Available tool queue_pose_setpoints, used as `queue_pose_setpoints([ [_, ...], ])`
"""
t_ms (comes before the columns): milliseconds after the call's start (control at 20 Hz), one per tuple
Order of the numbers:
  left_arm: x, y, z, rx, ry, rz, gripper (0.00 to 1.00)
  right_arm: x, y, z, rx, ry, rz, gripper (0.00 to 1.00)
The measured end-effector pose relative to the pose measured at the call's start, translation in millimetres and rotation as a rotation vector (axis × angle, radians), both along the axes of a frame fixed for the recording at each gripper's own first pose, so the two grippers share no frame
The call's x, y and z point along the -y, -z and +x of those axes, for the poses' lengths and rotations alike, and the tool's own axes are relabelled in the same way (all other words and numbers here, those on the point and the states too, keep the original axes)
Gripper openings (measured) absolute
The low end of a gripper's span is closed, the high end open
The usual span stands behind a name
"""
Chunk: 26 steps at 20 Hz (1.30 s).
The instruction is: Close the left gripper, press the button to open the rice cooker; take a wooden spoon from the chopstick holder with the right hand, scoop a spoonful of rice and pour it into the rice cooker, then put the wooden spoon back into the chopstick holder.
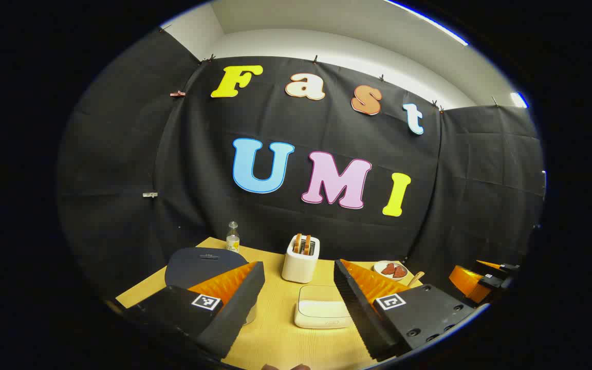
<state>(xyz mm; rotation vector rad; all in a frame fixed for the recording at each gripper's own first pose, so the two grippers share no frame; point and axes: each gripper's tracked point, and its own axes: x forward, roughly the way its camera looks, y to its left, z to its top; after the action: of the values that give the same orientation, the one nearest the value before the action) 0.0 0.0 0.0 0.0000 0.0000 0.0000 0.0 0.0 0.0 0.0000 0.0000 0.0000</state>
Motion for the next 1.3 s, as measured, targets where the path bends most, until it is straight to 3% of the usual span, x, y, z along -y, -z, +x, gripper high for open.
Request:
queue_pose_setpoints([
  [850,-17.2,6.4,24.1,-0.02,0.006,0.032,0.94,0.2,4.2,17.3,-0.01,0.024,-0.022,0.98],
  [1100,-14.0,-3.0,23.0,-0.002,0.042,0.046,0.95,0.0,-8.2,33.6,0.022,0.029,-0.034,0.98],
  [1300,-30.0,0.8,27.7,-0.013,0.017,0.015,0.95,-17.0,-27.5,50.4,0.065,-0.008,-0.023,0.98],
])
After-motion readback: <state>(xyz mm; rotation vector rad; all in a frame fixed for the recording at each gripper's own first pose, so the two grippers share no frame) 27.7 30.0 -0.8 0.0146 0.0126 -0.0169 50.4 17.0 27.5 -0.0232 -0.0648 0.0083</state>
